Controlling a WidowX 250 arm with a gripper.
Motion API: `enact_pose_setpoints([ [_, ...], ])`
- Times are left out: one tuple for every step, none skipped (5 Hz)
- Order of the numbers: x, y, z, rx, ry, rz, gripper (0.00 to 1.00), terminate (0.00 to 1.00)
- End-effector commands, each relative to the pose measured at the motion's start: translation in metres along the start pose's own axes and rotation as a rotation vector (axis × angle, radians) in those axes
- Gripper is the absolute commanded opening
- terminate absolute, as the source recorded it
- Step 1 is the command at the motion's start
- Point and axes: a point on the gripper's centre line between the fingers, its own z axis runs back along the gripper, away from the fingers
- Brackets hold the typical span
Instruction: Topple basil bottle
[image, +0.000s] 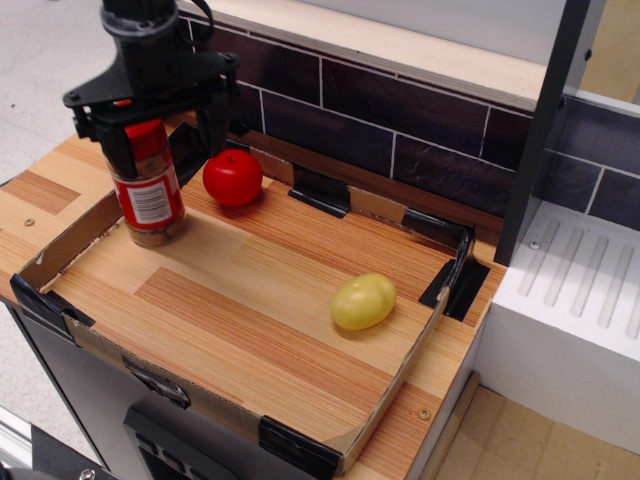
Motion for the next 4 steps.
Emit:
enact_pose_setpoints([
  [0.017,0.006,0.002,0.013,-0.018,0.075,1.0,0.0],
  [0.018,0.011,0.002,0.019,-0.01,0.085,1.0,0.0],
  [0.021,0.019,0.006,0.023,-0.015,0.115,1.0,0.0],
  [0.029,0.025,0.014,0.021,-0.018,0.146,1.0,0.0],
])
